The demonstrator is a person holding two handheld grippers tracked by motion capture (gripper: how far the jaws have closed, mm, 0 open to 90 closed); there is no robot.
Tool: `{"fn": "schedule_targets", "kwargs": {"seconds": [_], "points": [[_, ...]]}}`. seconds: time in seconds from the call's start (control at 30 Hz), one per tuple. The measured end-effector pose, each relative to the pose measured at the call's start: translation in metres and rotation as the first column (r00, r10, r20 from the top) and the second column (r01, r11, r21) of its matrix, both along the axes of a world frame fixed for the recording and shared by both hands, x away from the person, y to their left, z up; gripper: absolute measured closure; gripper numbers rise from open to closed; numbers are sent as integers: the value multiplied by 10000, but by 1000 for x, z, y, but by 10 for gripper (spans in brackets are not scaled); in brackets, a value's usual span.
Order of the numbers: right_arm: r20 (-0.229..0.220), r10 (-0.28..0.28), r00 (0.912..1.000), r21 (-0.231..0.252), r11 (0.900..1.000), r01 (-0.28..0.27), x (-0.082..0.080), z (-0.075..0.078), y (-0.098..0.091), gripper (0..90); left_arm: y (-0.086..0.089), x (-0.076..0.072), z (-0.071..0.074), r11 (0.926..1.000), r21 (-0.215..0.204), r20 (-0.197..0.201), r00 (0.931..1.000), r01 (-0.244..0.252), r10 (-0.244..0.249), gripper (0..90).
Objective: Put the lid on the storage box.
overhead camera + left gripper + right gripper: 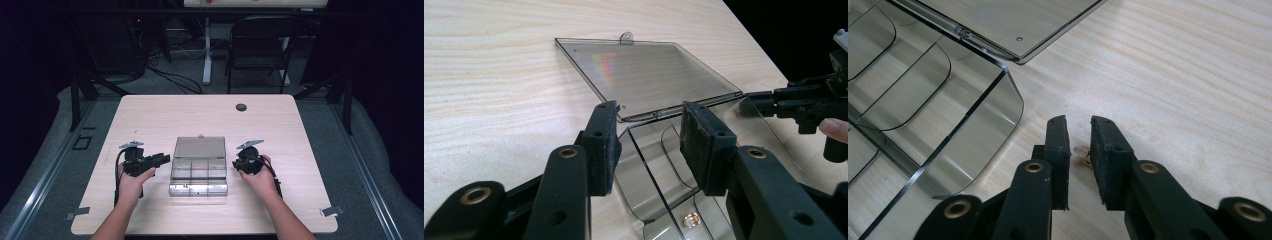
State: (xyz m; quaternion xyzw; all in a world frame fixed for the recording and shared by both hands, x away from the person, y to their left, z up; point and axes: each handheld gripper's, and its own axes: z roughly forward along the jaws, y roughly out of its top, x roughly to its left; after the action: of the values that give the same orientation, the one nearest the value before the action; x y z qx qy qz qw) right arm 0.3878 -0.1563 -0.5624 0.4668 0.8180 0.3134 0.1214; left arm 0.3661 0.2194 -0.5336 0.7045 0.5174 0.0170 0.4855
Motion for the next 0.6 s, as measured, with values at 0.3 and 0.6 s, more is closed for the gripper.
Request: {"fn": "schedule_targets", "kwargs": {"seconds": [0.3, 0.6], "points": [[-12, -56, 10000, -56, 10000, 56, 4, -1, 1, 831, 0, 0, -1, 10000, 50, 2, 10000, 41, -41, 588], [-33, -60, 10000, -94, 9999, 60, 7, 0, 3, 873, 0, 0, -1, 10000, 48, -1, 10000, 32, -32, 588]]}}
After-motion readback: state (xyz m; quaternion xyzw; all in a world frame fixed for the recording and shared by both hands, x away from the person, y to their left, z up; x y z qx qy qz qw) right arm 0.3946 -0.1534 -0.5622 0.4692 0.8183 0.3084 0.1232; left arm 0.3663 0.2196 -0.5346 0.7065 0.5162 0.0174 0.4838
